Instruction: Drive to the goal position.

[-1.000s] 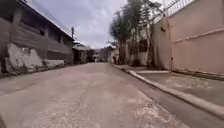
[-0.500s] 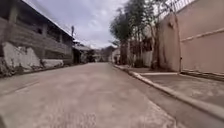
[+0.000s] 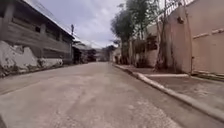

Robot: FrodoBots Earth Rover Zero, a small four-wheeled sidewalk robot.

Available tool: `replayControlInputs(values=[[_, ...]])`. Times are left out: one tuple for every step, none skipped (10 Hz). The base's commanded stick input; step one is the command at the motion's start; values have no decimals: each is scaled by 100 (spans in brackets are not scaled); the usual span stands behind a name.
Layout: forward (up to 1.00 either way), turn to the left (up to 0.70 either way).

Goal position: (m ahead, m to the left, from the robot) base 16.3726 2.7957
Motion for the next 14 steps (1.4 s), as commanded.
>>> replayControlInputs(values=[[100,4],[100,4],[100,4],[100,4],[100,4],[100,4],[100,4],[100,4],[100,4],[100,4],[100,4],[100,4],[100,4],[100,5]])
